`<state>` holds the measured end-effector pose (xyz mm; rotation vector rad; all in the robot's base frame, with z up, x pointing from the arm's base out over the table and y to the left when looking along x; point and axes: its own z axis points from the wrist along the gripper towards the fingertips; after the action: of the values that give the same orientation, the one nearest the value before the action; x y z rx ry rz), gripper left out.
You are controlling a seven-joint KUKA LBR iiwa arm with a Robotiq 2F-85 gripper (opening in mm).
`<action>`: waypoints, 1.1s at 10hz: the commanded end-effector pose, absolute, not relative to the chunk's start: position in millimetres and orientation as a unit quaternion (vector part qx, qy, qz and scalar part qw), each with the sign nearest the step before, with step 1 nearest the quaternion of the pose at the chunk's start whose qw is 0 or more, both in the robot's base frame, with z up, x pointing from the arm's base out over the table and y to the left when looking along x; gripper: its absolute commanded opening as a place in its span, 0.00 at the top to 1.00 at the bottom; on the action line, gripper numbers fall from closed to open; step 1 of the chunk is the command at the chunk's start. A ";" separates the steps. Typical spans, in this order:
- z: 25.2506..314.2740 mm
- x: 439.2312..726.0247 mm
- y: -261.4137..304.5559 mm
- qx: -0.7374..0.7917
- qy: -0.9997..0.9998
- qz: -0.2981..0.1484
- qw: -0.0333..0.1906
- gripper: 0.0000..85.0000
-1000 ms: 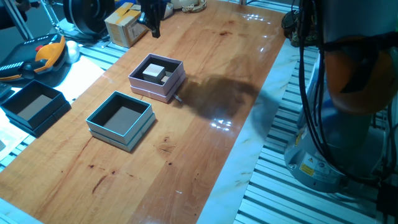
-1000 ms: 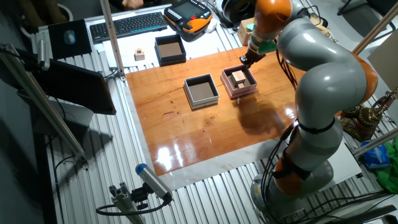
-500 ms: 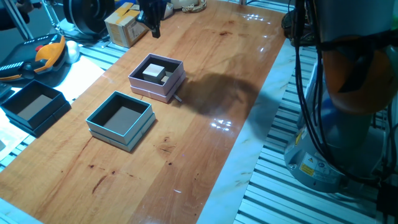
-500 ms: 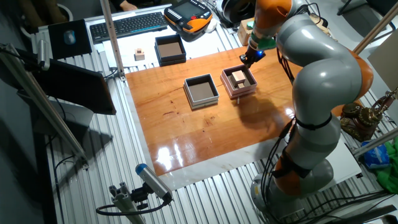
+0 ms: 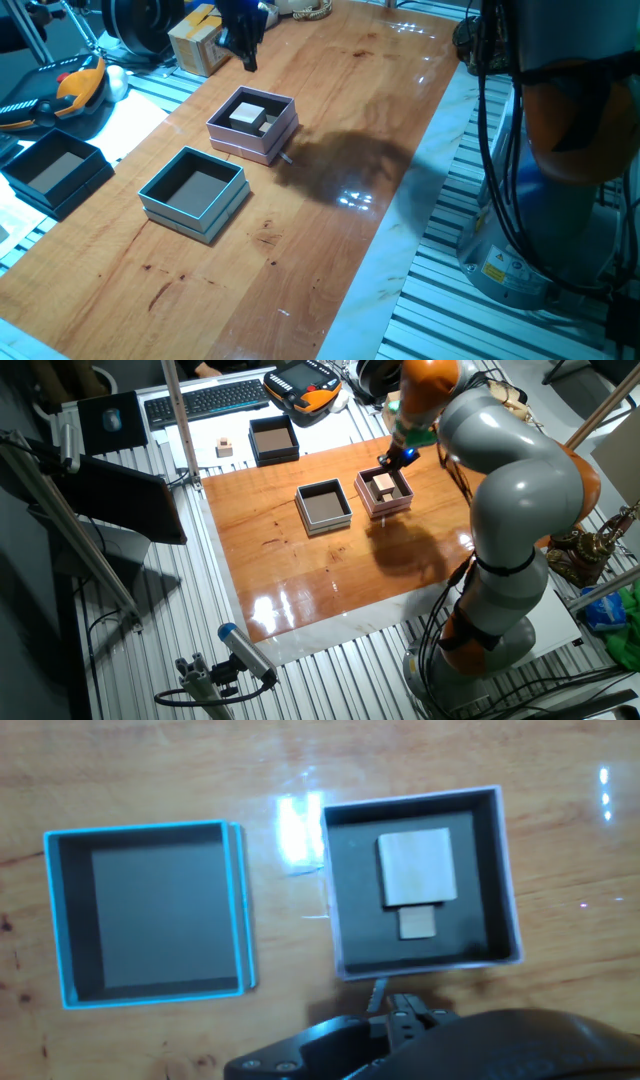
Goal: Move an object from one box to another
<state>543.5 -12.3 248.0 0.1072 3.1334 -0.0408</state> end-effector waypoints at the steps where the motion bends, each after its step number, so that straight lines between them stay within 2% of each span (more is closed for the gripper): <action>1: 246.4 541.6 -9.4 0.034 0.999 -0.009 0.003 1.00; 6: 239.7 527.8 10.2 0.017 1.000 0.012 0.002 1.00; 11: 241.9 526.4 0.7 -0.003 1.000 0.005 0.001 1.00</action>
<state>526.8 -0.8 242.3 -0.0207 3.1393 0.0120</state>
